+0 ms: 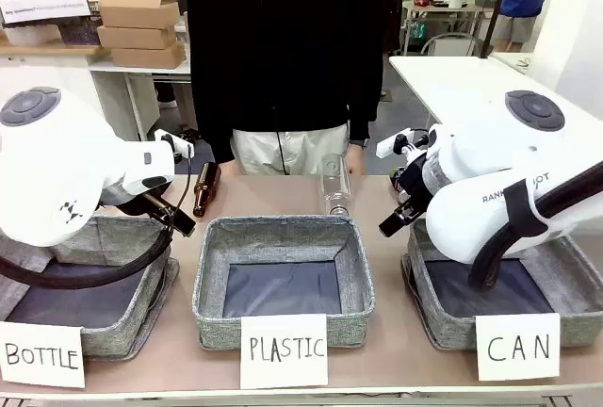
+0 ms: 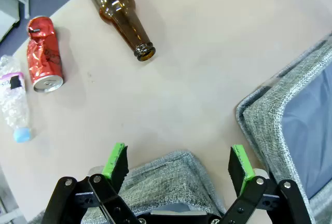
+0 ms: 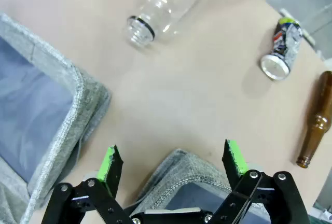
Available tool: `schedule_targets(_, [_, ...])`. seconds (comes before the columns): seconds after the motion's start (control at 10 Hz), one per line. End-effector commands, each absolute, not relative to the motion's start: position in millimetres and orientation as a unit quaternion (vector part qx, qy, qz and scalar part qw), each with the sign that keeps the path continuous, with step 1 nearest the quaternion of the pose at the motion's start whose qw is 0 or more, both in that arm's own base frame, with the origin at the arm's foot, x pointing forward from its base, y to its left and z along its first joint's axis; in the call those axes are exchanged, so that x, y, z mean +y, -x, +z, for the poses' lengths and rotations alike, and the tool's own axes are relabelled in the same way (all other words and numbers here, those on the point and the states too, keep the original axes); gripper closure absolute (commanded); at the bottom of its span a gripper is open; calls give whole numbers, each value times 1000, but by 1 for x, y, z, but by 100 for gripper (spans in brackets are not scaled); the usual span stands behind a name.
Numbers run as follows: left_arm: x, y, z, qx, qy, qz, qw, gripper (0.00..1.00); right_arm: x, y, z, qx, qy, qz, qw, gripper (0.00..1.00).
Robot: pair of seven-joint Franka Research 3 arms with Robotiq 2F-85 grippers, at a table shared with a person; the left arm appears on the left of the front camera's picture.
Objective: Sort the can waste into the basket.
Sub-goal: Pick up the can waste from the table and place it in the right Fabric basket.
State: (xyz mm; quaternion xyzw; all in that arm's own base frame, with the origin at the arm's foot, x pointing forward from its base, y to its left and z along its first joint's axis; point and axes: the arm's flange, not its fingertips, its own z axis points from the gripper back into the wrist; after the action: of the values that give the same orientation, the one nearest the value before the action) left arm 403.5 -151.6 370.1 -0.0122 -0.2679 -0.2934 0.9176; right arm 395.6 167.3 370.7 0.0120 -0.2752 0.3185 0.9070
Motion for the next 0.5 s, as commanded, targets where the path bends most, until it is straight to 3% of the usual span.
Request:
schedule_targets(0.0, [-152,-403,370,-268,12,-293,918,0,167,-396,371,-275,-12,318,907,0])
schedule_targets(0.4, [-152,-403,370,-268,12,-293,918,0,167,-396,371,-275,-12,318,907,0])
